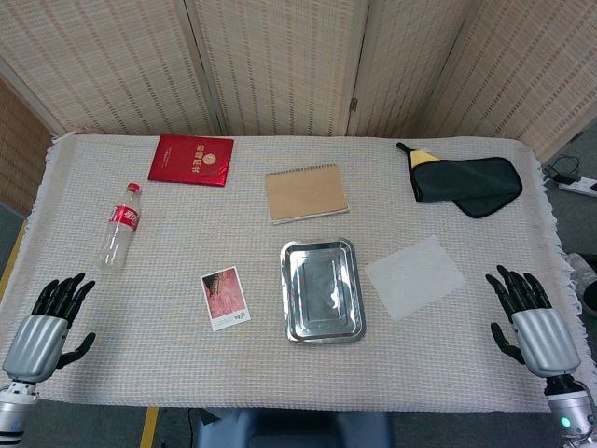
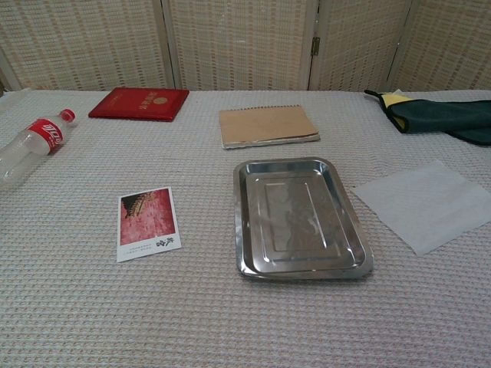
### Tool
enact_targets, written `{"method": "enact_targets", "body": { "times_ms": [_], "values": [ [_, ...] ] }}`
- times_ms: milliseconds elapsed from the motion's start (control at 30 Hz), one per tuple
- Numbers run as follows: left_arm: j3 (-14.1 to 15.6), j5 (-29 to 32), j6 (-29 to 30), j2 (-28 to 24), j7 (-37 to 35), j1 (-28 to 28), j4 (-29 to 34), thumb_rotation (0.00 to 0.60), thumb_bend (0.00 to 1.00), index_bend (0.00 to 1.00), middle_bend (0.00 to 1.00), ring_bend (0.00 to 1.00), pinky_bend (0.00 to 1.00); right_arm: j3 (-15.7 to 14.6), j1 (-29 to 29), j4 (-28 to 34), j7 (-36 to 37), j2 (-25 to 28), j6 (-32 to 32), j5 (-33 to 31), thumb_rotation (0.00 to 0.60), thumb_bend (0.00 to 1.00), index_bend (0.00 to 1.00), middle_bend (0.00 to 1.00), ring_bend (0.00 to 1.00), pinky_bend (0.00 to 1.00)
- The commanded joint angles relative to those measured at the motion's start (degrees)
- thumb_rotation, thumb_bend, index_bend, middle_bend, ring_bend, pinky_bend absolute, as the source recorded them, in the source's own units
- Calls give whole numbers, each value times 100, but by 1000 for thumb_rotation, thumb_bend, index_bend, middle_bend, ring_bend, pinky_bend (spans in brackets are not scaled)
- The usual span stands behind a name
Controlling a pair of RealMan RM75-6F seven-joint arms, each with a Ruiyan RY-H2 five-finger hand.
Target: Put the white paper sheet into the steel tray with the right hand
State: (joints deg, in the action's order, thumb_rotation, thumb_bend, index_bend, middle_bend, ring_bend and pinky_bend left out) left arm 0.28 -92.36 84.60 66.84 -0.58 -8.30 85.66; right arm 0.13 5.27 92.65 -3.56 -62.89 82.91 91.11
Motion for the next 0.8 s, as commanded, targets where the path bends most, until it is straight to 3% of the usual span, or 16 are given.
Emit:
{"method": "enact_targets", "body": {
  "times_ms": [33, 567, 800],
  "values": [
    [-4, 37, -44, -3, -14, -14, 2, 600, 392, 0, 0, 0, 0, 7, 9, -37, 4, -29, 3, 8, 600, 514, 0, 0, 0, 0],
    [39, 42, -287, -16, -312, -146, -43, 600, 393, 0, 0, 0, 0, -14, 177, -141, -436, -103, -609, -401, 600, 512, 0, 0, 0, 0],
    [32, 97, -333, -75, -145, -162, 25, 600, 393, 0, 0, 0, 0, -104, 672, -1131, 770, -422, -1442, -218, 600, 513, 0, 0, 0, 0]
  ]
}}
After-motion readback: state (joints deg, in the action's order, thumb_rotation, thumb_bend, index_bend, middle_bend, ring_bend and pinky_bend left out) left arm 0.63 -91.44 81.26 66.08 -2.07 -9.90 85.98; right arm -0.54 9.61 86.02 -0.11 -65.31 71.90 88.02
